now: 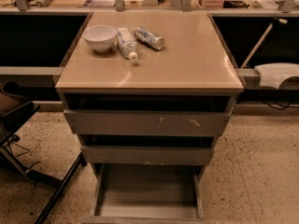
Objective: Place blue chip bag into bottom drawer
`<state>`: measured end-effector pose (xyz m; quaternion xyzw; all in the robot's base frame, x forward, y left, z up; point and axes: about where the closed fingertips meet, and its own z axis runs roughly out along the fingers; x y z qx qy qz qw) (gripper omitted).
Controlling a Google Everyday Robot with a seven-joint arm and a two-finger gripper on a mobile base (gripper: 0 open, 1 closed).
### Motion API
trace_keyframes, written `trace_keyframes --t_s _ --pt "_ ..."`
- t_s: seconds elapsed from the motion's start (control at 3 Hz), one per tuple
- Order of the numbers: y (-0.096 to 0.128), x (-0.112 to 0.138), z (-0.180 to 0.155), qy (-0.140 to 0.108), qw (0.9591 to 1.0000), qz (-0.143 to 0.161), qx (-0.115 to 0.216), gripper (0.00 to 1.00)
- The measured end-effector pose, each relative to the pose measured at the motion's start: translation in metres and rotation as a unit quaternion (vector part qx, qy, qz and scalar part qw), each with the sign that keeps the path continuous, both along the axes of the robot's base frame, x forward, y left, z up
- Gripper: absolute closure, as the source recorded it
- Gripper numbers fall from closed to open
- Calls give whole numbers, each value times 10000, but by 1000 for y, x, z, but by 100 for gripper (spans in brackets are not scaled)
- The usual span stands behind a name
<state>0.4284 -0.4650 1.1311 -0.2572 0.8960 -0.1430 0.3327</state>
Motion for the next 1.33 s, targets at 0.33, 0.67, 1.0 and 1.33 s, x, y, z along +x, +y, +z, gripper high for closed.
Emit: trace_keyframes --t_s 0.33,0.67,1.0,1.33 --pt "22 -73 -41 608 9957 18 705 100" --pt "30 -139 -102 1422 9816 -112 1266 100" --pt "30 -146 -134 1714 9747 -177 1426 100" --pt "30 -145 -134 1699 9750 -178 1422 100"
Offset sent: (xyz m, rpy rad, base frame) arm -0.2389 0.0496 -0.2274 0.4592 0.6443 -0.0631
